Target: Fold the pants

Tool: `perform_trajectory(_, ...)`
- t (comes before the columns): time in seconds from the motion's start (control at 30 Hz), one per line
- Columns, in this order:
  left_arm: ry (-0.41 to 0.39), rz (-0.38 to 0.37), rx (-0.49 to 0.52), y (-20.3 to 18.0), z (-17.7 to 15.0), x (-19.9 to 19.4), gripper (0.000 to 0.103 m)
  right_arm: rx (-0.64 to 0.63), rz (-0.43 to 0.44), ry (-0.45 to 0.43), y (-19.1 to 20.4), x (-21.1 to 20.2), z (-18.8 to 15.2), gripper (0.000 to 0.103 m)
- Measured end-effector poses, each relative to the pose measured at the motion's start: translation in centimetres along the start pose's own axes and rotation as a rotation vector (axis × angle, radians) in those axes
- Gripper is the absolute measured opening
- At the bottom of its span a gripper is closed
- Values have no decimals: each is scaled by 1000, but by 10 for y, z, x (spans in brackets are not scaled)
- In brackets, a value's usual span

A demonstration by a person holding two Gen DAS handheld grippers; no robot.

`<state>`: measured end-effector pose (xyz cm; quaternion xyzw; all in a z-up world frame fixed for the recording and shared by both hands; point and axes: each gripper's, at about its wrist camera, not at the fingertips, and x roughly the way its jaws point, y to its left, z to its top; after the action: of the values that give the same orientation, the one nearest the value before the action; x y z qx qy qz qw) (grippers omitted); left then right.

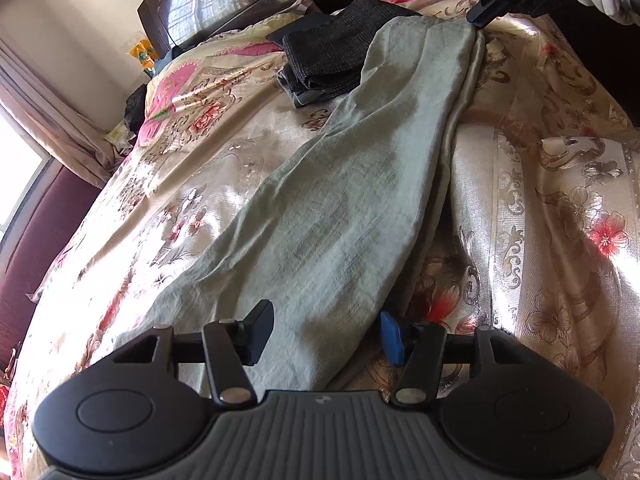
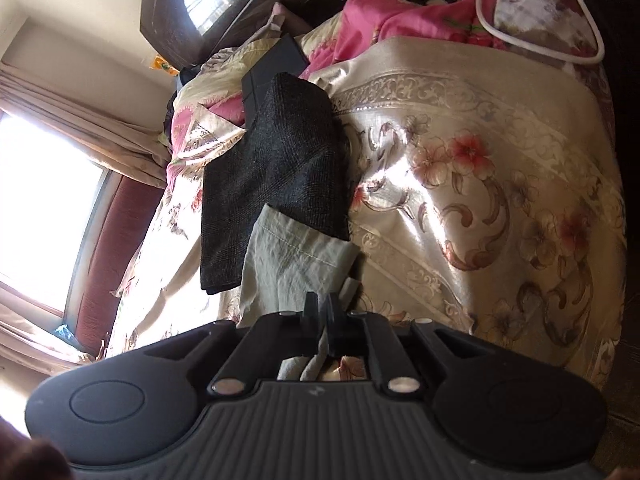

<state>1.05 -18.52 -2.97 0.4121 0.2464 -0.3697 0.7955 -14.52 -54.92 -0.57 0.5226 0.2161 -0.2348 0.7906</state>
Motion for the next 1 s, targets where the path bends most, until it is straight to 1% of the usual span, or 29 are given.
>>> perform_trajectory(0.1, 1, -1, -3, 0, -1, 0, 69, 15, -8, -18, 0, 0, -1, 8)
perform_trajectory(0.2, 2, -3, -4, 0, -2, 1, 69, 7, 26, -29, 7, -5, -1, 9)
perform_trajectory(0.33, -3, 2, 0, 1, 0, 1, 69, -18, 25, 29, 18, -1, -10, 14)
perform_trajectory(0.4, -10, 4, 4, -1, 0, 1, 69, -35, -5, 65, 22, 6, -18, 25)
perform_trajectory(0.43, -13, 3, 6, -2, 0, 0, 69, -37, -8, 76, 22, 10, -22, 28)
perform_trajectory(0.5, -17, 3, 15, -4, 0, 0, 69, -28, -19, 86, 21, 18, -27, 28)
perform_trajectory(0.6, -21, 6, 19, -5, 0, -1, 69, 2, -8, 104, 21, 26, -28, 28)
perform_trajectory(0.67, -23, -1, 9, -4, 1, 0, 69, -3, -4, 111, 23, 29, -29, 27)
perform_trajectory(0.7, -24, -2, 6, -4, 2, 0, 69, -10, -3, 115, 25, 31, -30, 19)
perform_trajectory(0.73, -25, 1, 9, -4, 3, 0, 69, -9, 6, 119, 25, 31, -31, 5)
perform_trajectory(0.77, -29, 3, 11, -4, 3, -1, 69, 0, 26, 125, 26, 29, -32, 3)
perform_trajectory(0.87, -41, -17, 8, -2, 2, -6, 69, 19, 84, 120, 25, 17, -34, 3)
perform_trajectory(0.93, -37, -23, 12, -3, 1, -5, 69, 13, 65, 108, 20, 11, -32, 3)
perform_trajectory(1.0, -29, -27, 7, -4, 0, -2, 69, 4, 13, 118, 11, 16, -32, 5)
